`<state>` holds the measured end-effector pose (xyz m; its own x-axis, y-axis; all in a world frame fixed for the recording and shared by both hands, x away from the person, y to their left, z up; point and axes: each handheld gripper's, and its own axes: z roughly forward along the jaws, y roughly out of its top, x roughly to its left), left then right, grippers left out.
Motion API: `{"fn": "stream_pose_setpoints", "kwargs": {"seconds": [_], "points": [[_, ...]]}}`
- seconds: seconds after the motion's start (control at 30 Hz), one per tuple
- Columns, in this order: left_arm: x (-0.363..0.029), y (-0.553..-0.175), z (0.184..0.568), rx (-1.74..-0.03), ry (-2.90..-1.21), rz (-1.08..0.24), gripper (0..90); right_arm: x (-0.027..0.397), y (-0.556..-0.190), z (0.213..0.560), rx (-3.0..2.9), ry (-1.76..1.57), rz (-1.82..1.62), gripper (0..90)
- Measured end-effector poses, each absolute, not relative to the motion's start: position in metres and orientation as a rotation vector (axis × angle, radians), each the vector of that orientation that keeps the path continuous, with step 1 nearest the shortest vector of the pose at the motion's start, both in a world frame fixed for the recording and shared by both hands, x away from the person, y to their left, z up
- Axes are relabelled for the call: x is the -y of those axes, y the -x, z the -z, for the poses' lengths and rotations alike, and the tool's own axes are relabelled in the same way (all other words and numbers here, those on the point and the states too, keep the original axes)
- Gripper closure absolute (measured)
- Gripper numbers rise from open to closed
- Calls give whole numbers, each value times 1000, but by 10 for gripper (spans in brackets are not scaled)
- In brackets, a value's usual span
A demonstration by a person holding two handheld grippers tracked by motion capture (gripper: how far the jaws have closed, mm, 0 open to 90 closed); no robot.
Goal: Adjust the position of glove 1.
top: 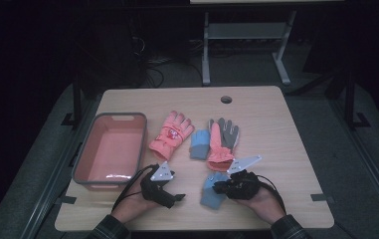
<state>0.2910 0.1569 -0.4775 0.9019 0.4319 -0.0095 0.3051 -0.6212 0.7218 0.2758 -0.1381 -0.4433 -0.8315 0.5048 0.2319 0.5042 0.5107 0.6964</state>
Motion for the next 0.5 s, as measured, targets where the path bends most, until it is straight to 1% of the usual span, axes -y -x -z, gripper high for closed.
{"fn": "stream_pose_setpoints", "kwargs": {"seconds": [0.03, 0.07, 0.1, 0.13, 0.17, 0.2, 0.23, 0.3, 0.37, 0.5], "points": [[-157, -291, 478, -522, -2284, -211, 118, 138, -275, 443, -2728, -910, -1264, 725], [-157, -291, 478, -522, -2284, -211, 117, 138, -275, 443, -2728, -910, -1264, 725], [-157, -291, 478, -523, -2285, -211, 117, 140, -275, 441, -2716, -904, -1271, 690], [-157, -291, 477, -525, -2286, -210, 118, 148, -277, 438, -2682, -922, -1283, 688], [-157, -291, 478, -523, -2284, -211, 117, 151, -278, 439, -2667, -928, -1268, 724], [-157, -291, 477, -525, -2285, -210, 117, 151, -278, 439, -2667, -928, -1268, 724], [-157, -291, 478, -523, -2285, -211, 118, 160, -284, 441, -2653, -959, -1214, 814], [-157, -291, 478, -523, -2285, -211, 118, 167, -291, 447, -2661, -969, -1163, 870], [-157, -291, 477, -519, -2289, -212, 118, 169, -294, 452, -2664, -963, -1106, 894], [-157, -291, 477, -520, -2289, -212, 118, 172, -297, 456, -2672, -986, -1084, 897]]}}
